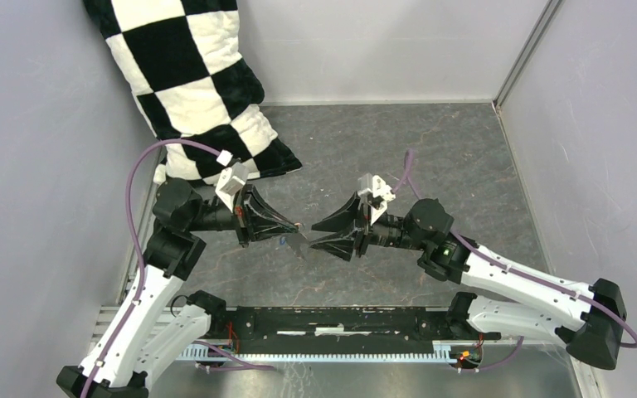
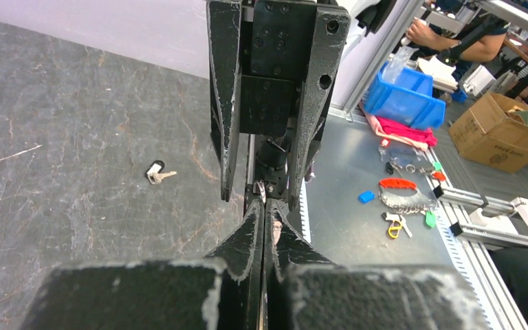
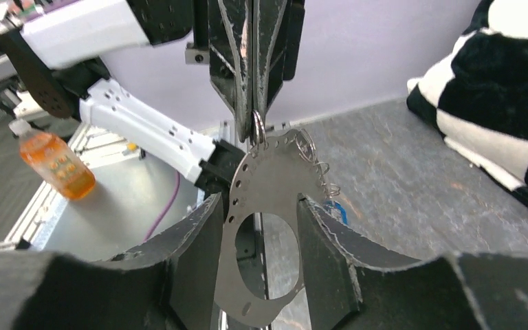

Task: Put the keys on the keyring

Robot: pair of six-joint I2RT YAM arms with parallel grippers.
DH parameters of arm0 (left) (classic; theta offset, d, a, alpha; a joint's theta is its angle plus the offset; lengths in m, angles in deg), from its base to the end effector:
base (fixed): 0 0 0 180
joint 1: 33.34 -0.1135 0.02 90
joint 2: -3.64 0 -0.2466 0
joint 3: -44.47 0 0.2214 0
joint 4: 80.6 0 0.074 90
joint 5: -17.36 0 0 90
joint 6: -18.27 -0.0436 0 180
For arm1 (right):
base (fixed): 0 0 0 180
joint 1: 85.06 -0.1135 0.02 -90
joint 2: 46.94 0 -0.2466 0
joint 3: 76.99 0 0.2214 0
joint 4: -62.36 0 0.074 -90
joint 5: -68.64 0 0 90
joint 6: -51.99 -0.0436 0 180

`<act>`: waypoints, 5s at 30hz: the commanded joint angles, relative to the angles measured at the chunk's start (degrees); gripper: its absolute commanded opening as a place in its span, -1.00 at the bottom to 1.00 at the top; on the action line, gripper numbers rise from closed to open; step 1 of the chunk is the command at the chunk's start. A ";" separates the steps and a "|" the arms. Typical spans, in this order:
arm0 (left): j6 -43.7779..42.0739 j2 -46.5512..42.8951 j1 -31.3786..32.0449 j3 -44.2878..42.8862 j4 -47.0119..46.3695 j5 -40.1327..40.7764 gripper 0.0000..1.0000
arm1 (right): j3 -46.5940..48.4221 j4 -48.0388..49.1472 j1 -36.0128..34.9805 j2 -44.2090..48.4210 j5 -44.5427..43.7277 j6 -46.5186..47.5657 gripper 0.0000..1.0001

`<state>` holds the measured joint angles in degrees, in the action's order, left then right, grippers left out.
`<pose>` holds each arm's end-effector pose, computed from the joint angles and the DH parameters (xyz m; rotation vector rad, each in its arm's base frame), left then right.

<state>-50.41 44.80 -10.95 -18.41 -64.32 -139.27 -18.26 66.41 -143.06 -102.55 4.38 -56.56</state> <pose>0.1058 -0.0869 0.3664 1.0240 1.3892 -1.4258 0.0974 0.1917 0.3432 -0.9136 1.3419 1.3854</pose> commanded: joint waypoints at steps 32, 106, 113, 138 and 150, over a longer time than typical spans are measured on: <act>4.87 -1.96 0.33 0.04 -8.45 2.08 -0.96 | -0.77 34.44 2.89 -8.82 7.12 -20.53 -0.20; -32.80 5.32 0.37 -8.10 29.11 -5.42 -0.96 | 28.63 -36.57 -6.78 -13.73 -10.47 20.57 -0.99; -33.38 4.31 0.37 -8.03 29.16 -0.94 -0.95 | 28.32 -35.82 -6.86 -13.48 -11.12 19.76 -0.98; -32.49 2.30 0.35 -6.16 25.75 10.31 -0.96 | 7.36 -17.09 -8.62 -3.56 -19.88 5.95 0.68; -30.48 1.74 0.37 -5.84 23.90 11.64 -0.95 | 8.40 -16.25 -16.07 -8.14 -35.13 8.18 -0.91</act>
<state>-82.58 47.32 -10.71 -23.79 -36.69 -128.21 -11.27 47.03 -157.99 -110.53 -25.37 -49.41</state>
